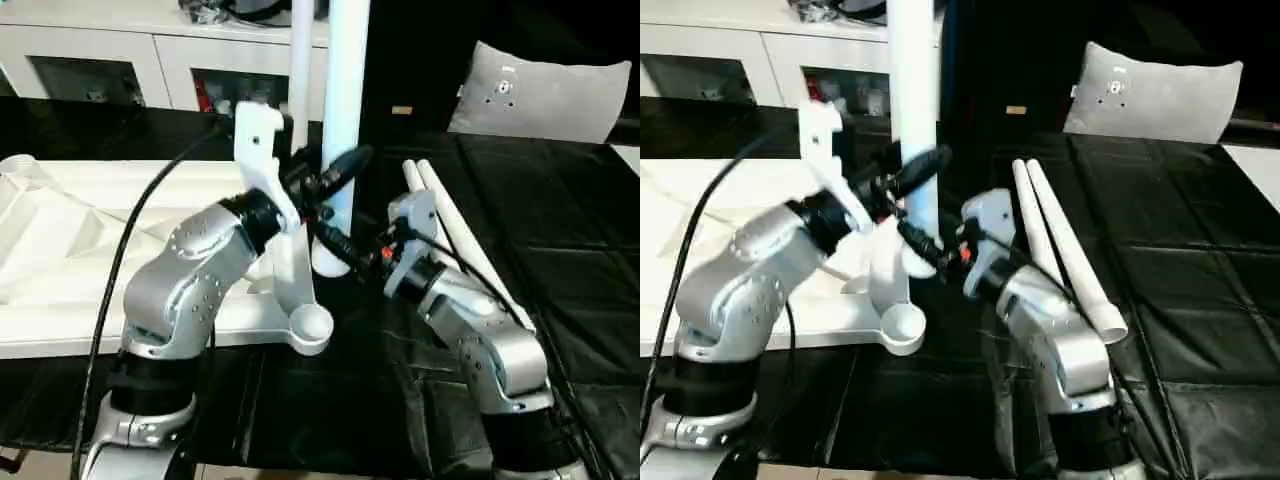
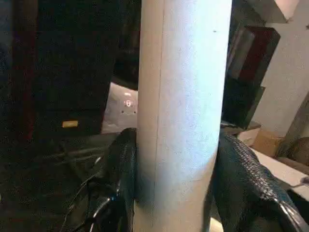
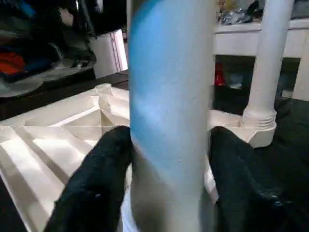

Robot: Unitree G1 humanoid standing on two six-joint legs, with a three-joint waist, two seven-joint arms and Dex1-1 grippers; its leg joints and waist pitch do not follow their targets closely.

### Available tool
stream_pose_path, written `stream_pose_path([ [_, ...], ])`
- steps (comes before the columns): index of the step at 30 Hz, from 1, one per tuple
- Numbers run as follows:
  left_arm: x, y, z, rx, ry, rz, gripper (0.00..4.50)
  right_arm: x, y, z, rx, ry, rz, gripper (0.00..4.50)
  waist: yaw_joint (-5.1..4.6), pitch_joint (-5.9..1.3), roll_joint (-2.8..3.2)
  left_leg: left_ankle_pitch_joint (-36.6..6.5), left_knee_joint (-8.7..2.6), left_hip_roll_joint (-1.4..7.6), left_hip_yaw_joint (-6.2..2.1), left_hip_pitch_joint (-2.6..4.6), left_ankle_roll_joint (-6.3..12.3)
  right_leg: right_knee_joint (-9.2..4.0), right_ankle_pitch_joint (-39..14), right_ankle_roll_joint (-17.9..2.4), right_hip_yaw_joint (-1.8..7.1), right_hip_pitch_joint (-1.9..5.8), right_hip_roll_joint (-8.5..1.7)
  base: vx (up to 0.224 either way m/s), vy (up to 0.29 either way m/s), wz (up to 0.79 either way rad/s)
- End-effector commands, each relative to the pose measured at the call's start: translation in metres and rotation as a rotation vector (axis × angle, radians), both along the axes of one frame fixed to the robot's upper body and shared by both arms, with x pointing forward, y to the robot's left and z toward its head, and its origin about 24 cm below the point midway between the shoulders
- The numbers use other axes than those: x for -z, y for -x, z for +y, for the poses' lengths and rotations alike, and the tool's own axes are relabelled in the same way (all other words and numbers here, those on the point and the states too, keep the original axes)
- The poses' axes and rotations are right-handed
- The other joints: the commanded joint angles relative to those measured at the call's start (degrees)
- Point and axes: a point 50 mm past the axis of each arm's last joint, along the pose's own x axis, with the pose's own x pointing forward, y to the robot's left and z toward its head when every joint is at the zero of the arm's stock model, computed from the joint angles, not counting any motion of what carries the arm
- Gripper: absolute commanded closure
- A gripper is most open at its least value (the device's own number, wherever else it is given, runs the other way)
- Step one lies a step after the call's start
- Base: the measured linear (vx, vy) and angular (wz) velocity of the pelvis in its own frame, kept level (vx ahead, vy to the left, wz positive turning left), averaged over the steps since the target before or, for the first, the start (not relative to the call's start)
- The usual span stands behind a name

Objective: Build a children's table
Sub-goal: Pick table leg

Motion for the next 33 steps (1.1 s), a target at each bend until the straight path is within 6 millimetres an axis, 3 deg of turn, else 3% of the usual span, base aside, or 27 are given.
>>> stream_pose_path([
  [1, -0.002, -0.005, 0.007, -0.024, 0.002, 0.023, 2.64, -0.008, -0.001, -0.007, -0.007, -0.023, -0.005, 1.63, 0.14, -4.06, -0.10, 2.77, -3.31, 1.32, 0.76, -0.63, 2.18, -3.12, 6.28, -12.20, 2.50, 4.16, -3.70, 0.000, 0.000, 0.00],
  [5, -0.004, -0.009, 0.011, -0.022, 0.005, 0.036, 2.64, -0.015, 0.001, -0.012, -0.044, -0.059, 0.006, 1.27, 0.22, -4.17, -0.08, 3.29, -3.27, 1.38, 0.76, -0.60, 2.42, -3.10, 6.80, -12.56, 2.42, 4.14, -3.81, 0.000, 0.000, 0.00],
  [9, -0.006, -0.010, 0.017, 0.023, 0.000, 0.061, 2.64, -0.030, -0.009, -0.036, -0.003, -0.143, 0.059, 0.94, 0.31, -4.15, -0.14, 3.02, -3.35, 1.29, 0.79, -0.46, 2.47, -3.10, 5.92, -13.36, 2.37, 4.10, -3.77, 0.000, 0.000, 0.00],
  [10, -0.007, -0.010, 0.018, 0.034, 0.004, 0.063, 2.64, -0.032, -0.010, -0.039, -0.008, -0.148, 0.068, 0.94, 0.39, -4.19, 0.11, 3.04, -3.25, 1.27, 0.81, -0.42, 2.22, -3.06, 5.58, -13.17, 2.32, 3.97, -3.69, 0.000, 0.000, 0.00],
  [12, -0.008, -0.010, 0.018, 0.051, 0.015, 0.066, 2.64, -0.033, -0.009, -0.041, -0.032, -0.139, 0.074, 0.71, 0.42, -4.12, 0.02, 2.72, -3.23, 1.24, 0.93, -0.62, 2.10, -3.25, 5.16, -13.04, 2.32, 4.08, -3.72, 0.000, 0.000, 0.00],
  [15, -0.011, -0.010, 0.017, 0.083, 0.025, 0.068, 2.65, -0.035, -0.009, -0.045, -0.062, -0.107, 0.081, 0.49, 0.59, -4.25, -0.14, 3.34, -3.17, 1.19, 0.96, -0.69, 2.39, -3.20, 5.83, -13.34, 2.26, 4.18, -3.72, 0.000, 0.000, 0.00],
  [18, -0.012, -0.009, 0.015, 0.120, 0.005, 0.064, 2.65, -0.037, -0.011, -0.049, -0.073, -0.093, 0.088, 0.17, 0.71, -4.26, -0.80, 3.56, -3.16, 1.37, 1.12, -0.63, 2.94, -3.27, 4.78, -13.35, 2.22, 4.08, -3.83, 0.000, 0.000, 0.00],
  [22, -0.013, -0.009, 0.015, 0.131, -0.001, 0.057, 2.65, -0.037, -0.014, -0.048, -0.051, -0.100, 0.143, 0.00, 0.65, -4.18, -0.60, 3.77, -3.23, 1.39, 1.09, -0.68, 2.50, -3.35, 2.85, -12.82, 2.07, 3.98, -3.91, 0.000, 0.000, 0.00],
  [23, -0.013, -0.009, 0.016, 0.131, -0.002, 0.058, 2.65, -0.037, -0.014, -0.047, -0.053, -0.097, 0.148, 0.00, 0.68, -4.21, -0.19, 3.73, -3.18, 1.39, 1.08, -0.62, 2.31, -3.32, 2.84, -12.84, 2.07, 3.92, -3.91, 0.000, 0.000, 0.00],
  [26, -0.013, -0.009, 0.017, 0.134, -0.002, 0.059, 2.65, -0.035, -0.013, -0.045, -0.065, -0.096, 0.179, 0.00, 0.72, -4.29, -0.34, 3.68, -3.22, 1.48, 1.09, -0.66, 1.98, -3.32, 3.58, -12.93, 2.01, 4.03, -3.91, 0.000, 0.000, 0.00],
  [27, -0.013, -0.009, 0.017, 0.136, -0.005, 0.061, 2.65, -0.034, -0.012, -0.044, -0.054, -0.082, 0.180, 0.00, 0.84, -4.29, 0.34, 3.62, -3.20, 1.47, 0.99, -0.66, 1.83, -3.23, 3.79, -13.02, 2.00, 4.01, -4.00, 0.000, 0.000, 0.00],
  [30, -0.012, -0.010, 0.017, 0.143, -0.013, 0.063, 2.65, -0.032, -0.012, -0.044, -0.026, -0.048, 0.166, 0.00, 0.86, -4.31, 0.03, 2.91, -3.28, 1.52, 1.10, -0.68, 0.95, -3.38, 3.37, -12.82, 1.89, 4.02, -3.89, 0.000, 0.000, 0.00],
  [33, -0.013, -0.009, 0.016, 0.164, -0.022, 0.059, 2.65, -0.032, -0.011, -0.044, -0.036, -0.023, 0.142, 0.00, 1.01, -4.31, 0.19, 2.73, -3.27, 1.58, 1.08, -0.67, 0.76, -3.38, 3.46, -12.78, 1.84, 4.03, -3.98, 0.000, 0.000, 0.00],
])
